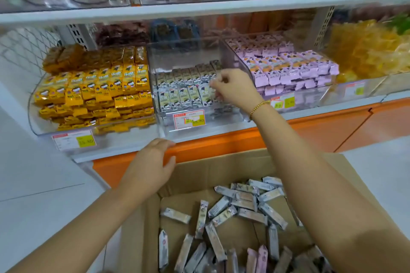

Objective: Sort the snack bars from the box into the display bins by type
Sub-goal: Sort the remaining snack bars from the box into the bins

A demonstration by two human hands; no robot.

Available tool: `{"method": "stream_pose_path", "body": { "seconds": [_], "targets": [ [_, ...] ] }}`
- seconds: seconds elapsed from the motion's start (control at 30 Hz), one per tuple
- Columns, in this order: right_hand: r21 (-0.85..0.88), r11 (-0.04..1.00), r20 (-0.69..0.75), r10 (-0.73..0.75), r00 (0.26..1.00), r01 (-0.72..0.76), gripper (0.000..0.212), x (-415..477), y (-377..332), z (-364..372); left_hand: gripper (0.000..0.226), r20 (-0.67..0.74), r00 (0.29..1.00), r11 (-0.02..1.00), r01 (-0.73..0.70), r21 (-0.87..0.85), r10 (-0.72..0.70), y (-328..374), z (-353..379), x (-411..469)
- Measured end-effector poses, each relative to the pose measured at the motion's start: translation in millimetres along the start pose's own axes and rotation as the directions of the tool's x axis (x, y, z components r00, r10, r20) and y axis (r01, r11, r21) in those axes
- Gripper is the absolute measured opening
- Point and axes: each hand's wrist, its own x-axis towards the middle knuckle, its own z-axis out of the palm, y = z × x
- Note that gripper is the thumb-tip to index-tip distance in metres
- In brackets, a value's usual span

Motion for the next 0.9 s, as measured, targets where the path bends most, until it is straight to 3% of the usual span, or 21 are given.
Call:
{"method": "stream_pose_path", "body": {
  "seconds": [0.07, 0.17, 0.3, 0.37, 0.43, 0.53, 0.7, 0.8, 0.9],
  "targets": [
    [0.189, 0.979, 0.035, -0.08, 0.996, 0.072, 0.031, -35.7, 2.0, -6.9, 0.014, -0.015, 0.997, 0.995, 0.069, -0.068, -0.07, -8.8, 10.1, -13.5],
    [0.293, 0.956, 0.243, -0.056, 0.968, -0.018, 0.029, -81.3, 34.6, 1.6, 0.015, 0.049, 0.976, 0.964, 0.218, -0.153, -0.213, -19.7, 34.4, -33.5],
    [0.004, 0.973, 0.501, 0.197, 0.843, -0.23, 0.021, -132.3, 123.5, 53.0, 0.037, 0.273, 0.889, 0.917, 0.395, -0.056, -0.367, -35.3, 67.2, -61.3],
    [-0.279, 0.943, 0.532, 0.308, 0.789, -0.179, 0.015, -155.4, 171.4, 82.8, 0.041, 0.363, 0.834, 0.898, 0.439, 0.017, -0.415, -48.2, 78.7, -77.0],
    [-0.459, 0.884, 0.551, 0.364, 0.751, -0.091, 0.024, -175.6, 205.0, 106.8, 0.052, 0.419, 0.793, 0.885, 0.462, 0.058, -0.442, -61.2, 87.1, -89.7],
    [-0.506, 0.863, 0.644, 0.377, 0.665, 0.0, 0.055, -189.7, 232.6, 137.0, 0.07, 0.451, 0.764, 0.881, 0.455, 0.131, -0.462, -74.9, 93.8, -99.0],
    [-0.534, 0.836, 0.708, 0.364, 0.605, 0.122, 0.079, -199.1, 257.6, 184.0, 0.062, 0.43, 0.763, 0.867, 0.486, 0.112, -0.483, -79.7, 92.7, -90.9],
    [-0.569, 0.806, 0.702, 0.37, 0.609, 0.165, 0.075, -208.1, 266.1, 206.2, 0.063, 0.435, 0.754, 0.859, 0.501, 0.105, -0.493, -81.6, 92.0, -89.9],
    [-0.625, 0.762, 0.637, 0.37, 0.677, 0.172, 0.061, -214.2, 274.0, 216.2, 0.068, 0.442, 0.731, 0.832, 0.551, 0.069, -0.52, -82.0, 92.5, -87.5]
  ]
}}
